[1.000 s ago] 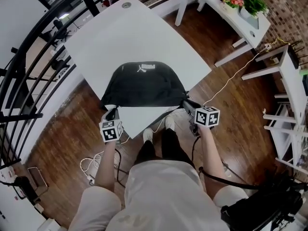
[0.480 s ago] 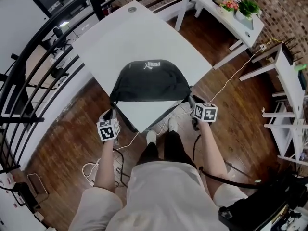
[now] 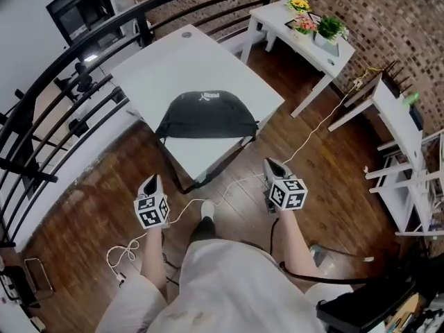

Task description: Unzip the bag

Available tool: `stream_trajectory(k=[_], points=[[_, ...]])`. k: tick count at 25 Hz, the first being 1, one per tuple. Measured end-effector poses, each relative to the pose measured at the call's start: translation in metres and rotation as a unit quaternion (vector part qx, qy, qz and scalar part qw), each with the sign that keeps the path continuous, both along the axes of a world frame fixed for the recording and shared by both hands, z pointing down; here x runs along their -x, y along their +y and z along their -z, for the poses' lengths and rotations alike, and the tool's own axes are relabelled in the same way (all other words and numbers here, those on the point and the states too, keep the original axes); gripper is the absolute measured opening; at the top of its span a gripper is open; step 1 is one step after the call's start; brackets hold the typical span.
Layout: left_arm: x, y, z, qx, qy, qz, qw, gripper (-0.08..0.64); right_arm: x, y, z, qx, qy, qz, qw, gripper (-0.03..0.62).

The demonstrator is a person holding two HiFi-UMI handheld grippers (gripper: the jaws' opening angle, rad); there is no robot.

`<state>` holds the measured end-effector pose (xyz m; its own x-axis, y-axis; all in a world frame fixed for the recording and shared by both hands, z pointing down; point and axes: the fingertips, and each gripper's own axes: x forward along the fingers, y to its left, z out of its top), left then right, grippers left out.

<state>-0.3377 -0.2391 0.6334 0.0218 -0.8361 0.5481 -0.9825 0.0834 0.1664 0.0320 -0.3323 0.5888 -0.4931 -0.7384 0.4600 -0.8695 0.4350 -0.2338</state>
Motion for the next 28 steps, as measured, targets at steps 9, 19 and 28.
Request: stream_trajectory(k=[9,19,28], points=[[-0.163,0.147,0.147,-0.183,-0.044,-0.078,0.9790,0.018,-0.020,0.220,0.089,-0.132,-0.054,0.039,0.989,-0.008],[-0.244,0.304,0.217,-0.243,-0.052,-0.086,0.9647,0.017,-0.029,0.382,0.163,-0.190,-0.030,0.078,0.978,-0.009],[-0.220,0.361,0.240,-0.273,-0.056,-0.086,0.9564,0.017,0.001,0.421,0.191,-0.223,-0.032,0.072,0.972,-0.009]])
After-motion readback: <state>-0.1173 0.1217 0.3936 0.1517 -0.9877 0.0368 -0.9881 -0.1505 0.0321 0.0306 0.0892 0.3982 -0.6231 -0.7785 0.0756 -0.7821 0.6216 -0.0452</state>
